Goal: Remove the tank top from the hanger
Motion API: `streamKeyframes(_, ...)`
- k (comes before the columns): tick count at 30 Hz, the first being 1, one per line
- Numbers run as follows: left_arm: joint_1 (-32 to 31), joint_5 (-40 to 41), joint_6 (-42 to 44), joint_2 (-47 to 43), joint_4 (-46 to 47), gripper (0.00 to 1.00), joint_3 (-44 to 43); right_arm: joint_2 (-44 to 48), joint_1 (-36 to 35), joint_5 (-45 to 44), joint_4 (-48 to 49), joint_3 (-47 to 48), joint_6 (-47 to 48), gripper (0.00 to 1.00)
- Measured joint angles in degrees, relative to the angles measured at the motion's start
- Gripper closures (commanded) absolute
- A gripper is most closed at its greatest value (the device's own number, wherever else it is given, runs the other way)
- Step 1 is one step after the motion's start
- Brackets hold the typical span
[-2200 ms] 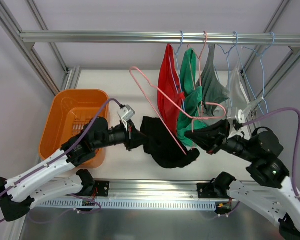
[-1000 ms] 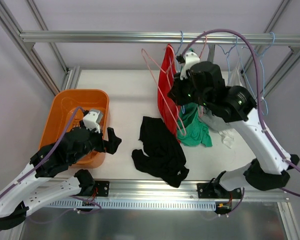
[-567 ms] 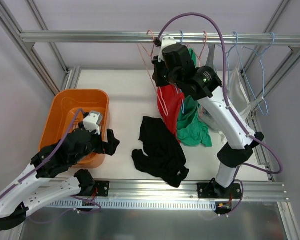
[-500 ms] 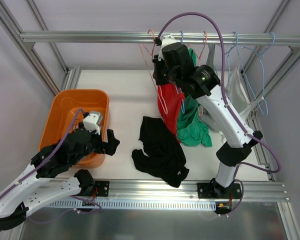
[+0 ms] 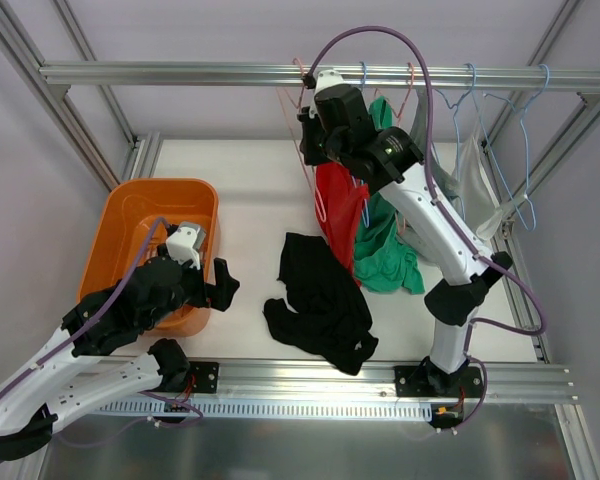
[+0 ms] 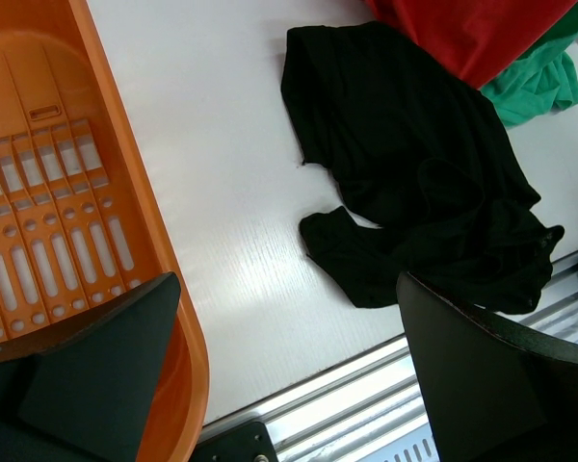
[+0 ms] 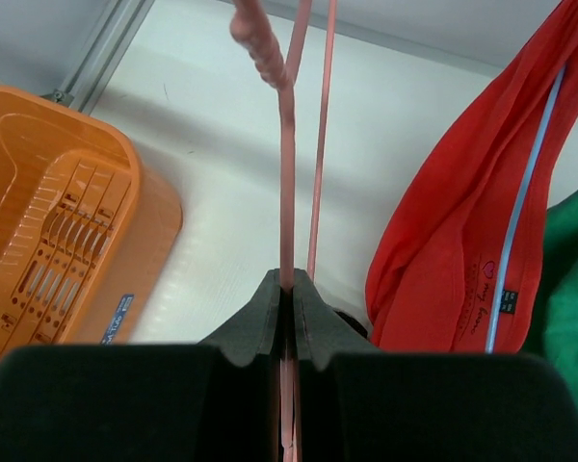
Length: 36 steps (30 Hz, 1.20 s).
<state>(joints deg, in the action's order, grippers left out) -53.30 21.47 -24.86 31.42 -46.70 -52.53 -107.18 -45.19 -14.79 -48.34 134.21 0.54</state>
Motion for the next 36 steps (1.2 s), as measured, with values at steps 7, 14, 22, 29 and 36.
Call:
streamKeyframes(7,0.0,-0.4,-0.2,0.5,0.0,0.01,0.0,1.0,0.0,0.7,2.8,-4.4,-1.4,0.61)
streamKeyframes(14,0.0,-2.0,-2.1,7.3,3.1,0.01,-0.1,6.8,-0.1,3.5,2.3,-9.9,-1.5,0.1)
streamKeyframes(22,0.0,-9.7,-1.1,21.7,19.7,0.01,0.5,27.9,-0.2,8.9,2.8,-27.4,0.2,0.0)
streamKeyframes(29,0.0,-16.6,1.8,37.7,33.9,0.01,0.9,52.1,-0.2,9.1,3.3,-45.5,1.2,0.01)
streamKeyframes(36,-0.1,-18.0,2.1,56.1,39.7,0.01,-2.1,66.0,-0.2,9.3,2.3,-54.3,1.4,0.01)
